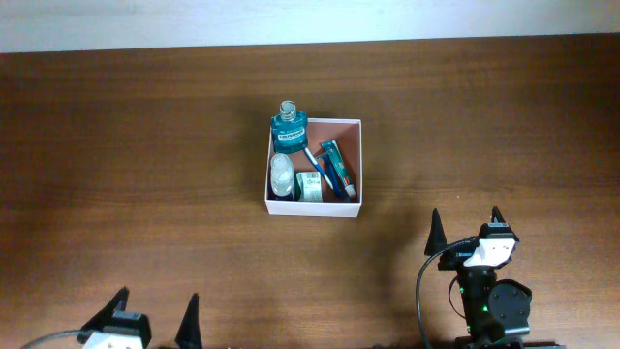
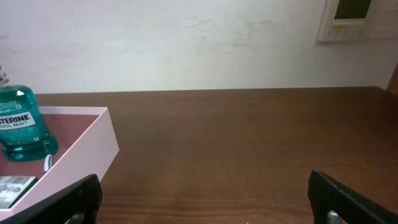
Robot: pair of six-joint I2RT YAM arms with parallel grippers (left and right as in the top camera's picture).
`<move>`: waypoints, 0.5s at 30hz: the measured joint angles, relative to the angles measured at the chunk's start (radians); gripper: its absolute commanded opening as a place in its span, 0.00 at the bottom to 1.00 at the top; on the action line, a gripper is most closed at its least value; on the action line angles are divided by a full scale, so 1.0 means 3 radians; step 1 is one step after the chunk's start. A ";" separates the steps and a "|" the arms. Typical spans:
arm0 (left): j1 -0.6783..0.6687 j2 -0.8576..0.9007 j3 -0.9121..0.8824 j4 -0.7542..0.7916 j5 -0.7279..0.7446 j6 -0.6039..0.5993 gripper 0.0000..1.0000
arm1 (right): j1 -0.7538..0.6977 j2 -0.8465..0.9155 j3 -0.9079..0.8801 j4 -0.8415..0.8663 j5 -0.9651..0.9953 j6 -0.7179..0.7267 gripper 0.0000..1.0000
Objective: Pack container
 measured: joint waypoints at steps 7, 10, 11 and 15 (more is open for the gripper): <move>0.0003 -0.0008 -0.0704 0.1203 0.0042 0.0000 0.99 | 0.0000 -0.0001 0.0000 0.0000 -0.0001 0.0000 0.99; 0.0003 -0.0010 -0.1100 0.1802 0.0046 0.0000 0.99 | 0.0000 -0.0001 0.0000 0.0000 0.0000 0.0000 0.99; 0.0003 -0.0011 -0.1214 0.1989 0.0046 0.0000 0.99 | 0.0000 -0.0001 0.0000 0.0000 0.0000 -0.0001 0.99; 0.0003 -0.0011 -0.1765 0.2697 0.0055 0.0000 0.99 | 0.0000 -0.0001 0.0000 0.0000 -0.0001 0.0000 0.99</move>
